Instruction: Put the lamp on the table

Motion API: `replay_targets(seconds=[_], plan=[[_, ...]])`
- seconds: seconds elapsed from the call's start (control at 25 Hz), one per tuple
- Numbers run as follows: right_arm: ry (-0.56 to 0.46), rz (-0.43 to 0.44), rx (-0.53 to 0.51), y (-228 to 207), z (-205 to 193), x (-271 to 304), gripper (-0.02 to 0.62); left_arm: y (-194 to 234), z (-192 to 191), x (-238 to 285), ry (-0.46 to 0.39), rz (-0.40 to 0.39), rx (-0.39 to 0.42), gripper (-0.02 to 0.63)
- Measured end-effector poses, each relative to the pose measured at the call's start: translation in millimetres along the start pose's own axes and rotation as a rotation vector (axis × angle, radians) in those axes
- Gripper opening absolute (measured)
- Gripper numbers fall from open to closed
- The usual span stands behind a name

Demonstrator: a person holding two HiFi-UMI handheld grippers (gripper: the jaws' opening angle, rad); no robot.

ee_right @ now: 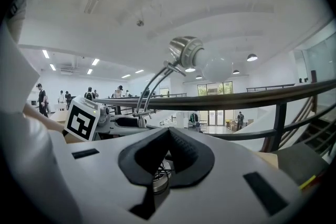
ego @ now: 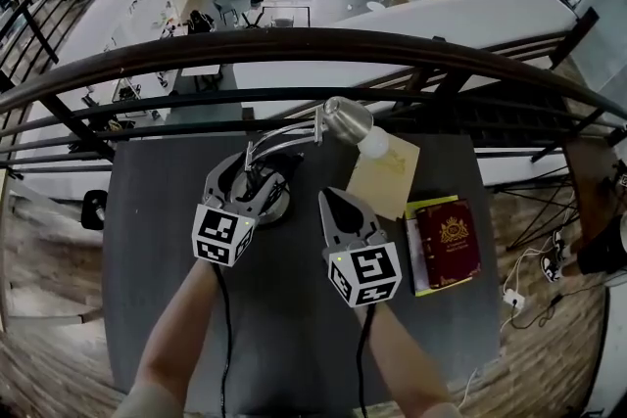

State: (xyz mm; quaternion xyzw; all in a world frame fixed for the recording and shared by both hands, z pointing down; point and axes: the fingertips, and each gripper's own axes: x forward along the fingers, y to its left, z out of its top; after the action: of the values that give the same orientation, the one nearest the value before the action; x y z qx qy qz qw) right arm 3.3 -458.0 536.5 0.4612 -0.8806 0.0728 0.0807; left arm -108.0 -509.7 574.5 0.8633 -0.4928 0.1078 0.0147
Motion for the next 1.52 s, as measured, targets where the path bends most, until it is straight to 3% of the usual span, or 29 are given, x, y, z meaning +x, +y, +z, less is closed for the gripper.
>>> replay_targets(seconds=[0.24,0.36,0.68,0.8,1.08,1.36,1.52], plan=[[-0.06,0.016,-0.033,23,43,-30,-0.002,2,30,-54,-0.046,0.082,-0.097,0.252],[-0.087,0.023,-0.058,35,64,-46,-0.002,-10,57,-80,-0.075,0.076,-0.1,0.252],[-0.153,0.033,-0.13,66,128,-99,-0.002,-56,151,-144,-0.157,0.05,-0.084,0.25],[-0.202,0.049,-0.142,78,159,-125,-0.002,-70,188,-172,-0.155,0.044,-0.046,0.249],[-0.326,0.085,-0.165,108,225,-189,-0.002,-102,267,-237,-0.245,0.06,0.009,0.233],[-0.351,0.089,-0.235,128,246,-242,-0.002,-142,289,-291,-0.303,0.048,0.033,0.222],[-0.347,0.093,-0.244,135,241,-261,-0.002,-157,284,-316,-0.323,0.056,0.034,0.17]])
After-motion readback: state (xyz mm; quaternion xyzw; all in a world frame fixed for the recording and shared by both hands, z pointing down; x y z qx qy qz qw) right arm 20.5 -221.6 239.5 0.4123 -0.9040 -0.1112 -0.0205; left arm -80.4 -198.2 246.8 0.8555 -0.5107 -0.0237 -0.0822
